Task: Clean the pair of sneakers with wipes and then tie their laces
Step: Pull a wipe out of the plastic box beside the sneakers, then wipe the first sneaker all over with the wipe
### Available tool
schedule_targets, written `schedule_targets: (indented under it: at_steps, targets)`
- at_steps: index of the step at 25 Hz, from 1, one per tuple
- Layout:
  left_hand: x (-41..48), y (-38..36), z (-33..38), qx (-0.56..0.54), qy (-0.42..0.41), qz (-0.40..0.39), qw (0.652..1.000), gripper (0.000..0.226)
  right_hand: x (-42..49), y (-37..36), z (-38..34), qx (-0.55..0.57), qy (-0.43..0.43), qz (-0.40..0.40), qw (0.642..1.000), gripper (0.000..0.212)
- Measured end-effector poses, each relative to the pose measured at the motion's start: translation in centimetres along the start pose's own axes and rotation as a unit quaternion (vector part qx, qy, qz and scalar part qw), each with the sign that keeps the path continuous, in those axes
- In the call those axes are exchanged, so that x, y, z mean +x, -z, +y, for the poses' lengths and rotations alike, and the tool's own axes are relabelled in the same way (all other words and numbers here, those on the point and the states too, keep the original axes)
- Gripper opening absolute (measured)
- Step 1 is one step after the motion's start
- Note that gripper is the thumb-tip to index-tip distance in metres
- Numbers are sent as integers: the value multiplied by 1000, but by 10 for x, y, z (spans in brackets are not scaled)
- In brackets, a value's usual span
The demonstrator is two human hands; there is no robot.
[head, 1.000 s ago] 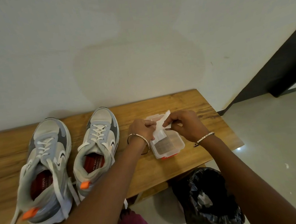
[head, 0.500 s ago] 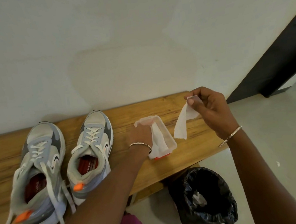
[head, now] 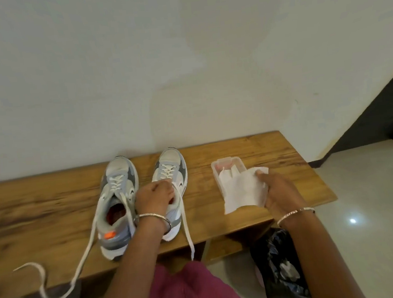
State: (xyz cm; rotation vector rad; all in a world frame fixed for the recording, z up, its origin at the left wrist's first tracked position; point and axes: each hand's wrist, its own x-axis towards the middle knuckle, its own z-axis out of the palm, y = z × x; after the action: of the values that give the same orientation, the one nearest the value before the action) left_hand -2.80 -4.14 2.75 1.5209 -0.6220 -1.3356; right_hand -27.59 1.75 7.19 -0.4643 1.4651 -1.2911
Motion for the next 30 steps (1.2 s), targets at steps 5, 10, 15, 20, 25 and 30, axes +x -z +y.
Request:
schedule_targets:
  at_steps: [5, 10, 15, 20, 25, 30]
  targets:
    - [-16, 21, 38, -319, 297, -62, 898, 26, -44, -3, 36, 316, -190, -69, 927, 36]
    - [13, 6, 29, -319, 356, -43, 877, 32, -65, 3, 60, 403, -217, -90, 885, 46]
    - [26, -17, 24, -289, 328, -47, 898, 21, -60, -1, 69, 414, -252, -150, 862, 80]
    - [35, -27, 10, -279, 302, 11, 912, 41, -44, -18, 85, 330, -187, -80, 922, 116]
    - [22, -35, 19, -268, 266, 47, 925, 52, -51, -17, 75, 355, -190, -99, 910, 113]
    - [1, -13, 8, -265, 251, -18, 931, 48, -82, -7, 58, 392, -163, -110, 899, 115]
